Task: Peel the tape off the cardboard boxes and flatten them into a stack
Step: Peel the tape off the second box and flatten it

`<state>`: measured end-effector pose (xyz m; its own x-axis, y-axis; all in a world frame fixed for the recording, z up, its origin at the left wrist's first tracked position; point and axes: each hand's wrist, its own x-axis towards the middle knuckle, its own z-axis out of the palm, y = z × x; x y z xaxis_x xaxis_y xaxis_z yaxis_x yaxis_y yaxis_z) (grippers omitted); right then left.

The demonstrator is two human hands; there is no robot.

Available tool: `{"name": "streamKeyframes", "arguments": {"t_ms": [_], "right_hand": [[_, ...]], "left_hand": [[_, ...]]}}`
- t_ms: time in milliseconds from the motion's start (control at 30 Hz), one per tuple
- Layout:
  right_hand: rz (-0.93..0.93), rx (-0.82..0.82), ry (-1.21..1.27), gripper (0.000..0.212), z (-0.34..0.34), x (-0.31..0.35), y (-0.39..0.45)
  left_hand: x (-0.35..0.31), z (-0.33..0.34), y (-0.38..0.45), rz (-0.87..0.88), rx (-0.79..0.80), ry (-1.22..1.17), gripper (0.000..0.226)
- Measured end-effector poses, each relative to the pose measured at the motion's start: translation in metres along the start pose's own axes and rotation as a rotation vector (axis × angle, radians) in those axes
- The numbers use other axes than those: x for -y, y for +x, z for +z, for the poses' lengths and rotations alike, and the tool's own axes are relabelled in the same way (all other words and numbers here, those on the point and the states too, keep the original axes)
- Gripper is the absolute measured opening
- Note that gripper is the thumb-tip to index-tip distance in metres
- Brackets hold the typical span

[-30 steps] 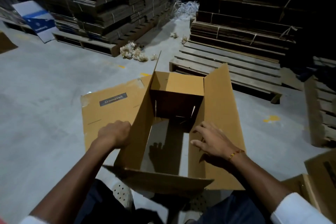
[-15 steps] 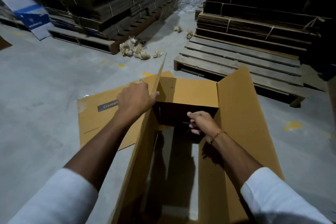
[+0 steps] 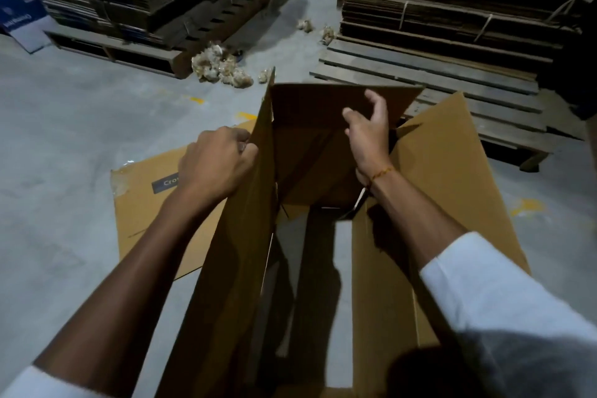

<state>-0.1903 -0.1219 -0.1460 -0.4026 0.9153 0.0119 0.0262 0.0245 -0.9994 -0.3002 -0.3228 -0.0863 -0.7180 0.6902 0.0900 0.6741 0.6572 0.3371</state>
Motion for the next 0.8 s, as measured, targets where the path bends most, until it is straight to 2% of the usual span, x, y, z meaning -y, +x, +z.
{"name": "streamKeyframes", "arguments": {"t_ms": [167,300,400,667,800], "right_hand": [[-0.026,0.107,-0.268,0.068,0.007,0.011,0.039],[0.021,0.174,-0.364,0.067,0.007,0.014,0.044],[0.024,0.218,-0.403,0.064,-0.007,0.022,0.032],[-0.216,0.294,-0.769,0.042,-0.110,0.049,-0.061],[-0.266,0.156,-1.076,0.042,-0.179,0.057,-0.134]], "left_hand": [[-0.001,0.004,0.005,0.077,0.019,-0.014,0.029],[-0.011,0.008,-0.001,0.126,0.067,0.052,0.025],[-0.024,0.016,-0.003,0.133,0.022,0.119,0.027],[-0.017,0.008,-0.062,0.047,0.091,0.181,0.041],[-0.009,-0.006,-0.130,-0.010,0.159,0.246,0.038]]}}
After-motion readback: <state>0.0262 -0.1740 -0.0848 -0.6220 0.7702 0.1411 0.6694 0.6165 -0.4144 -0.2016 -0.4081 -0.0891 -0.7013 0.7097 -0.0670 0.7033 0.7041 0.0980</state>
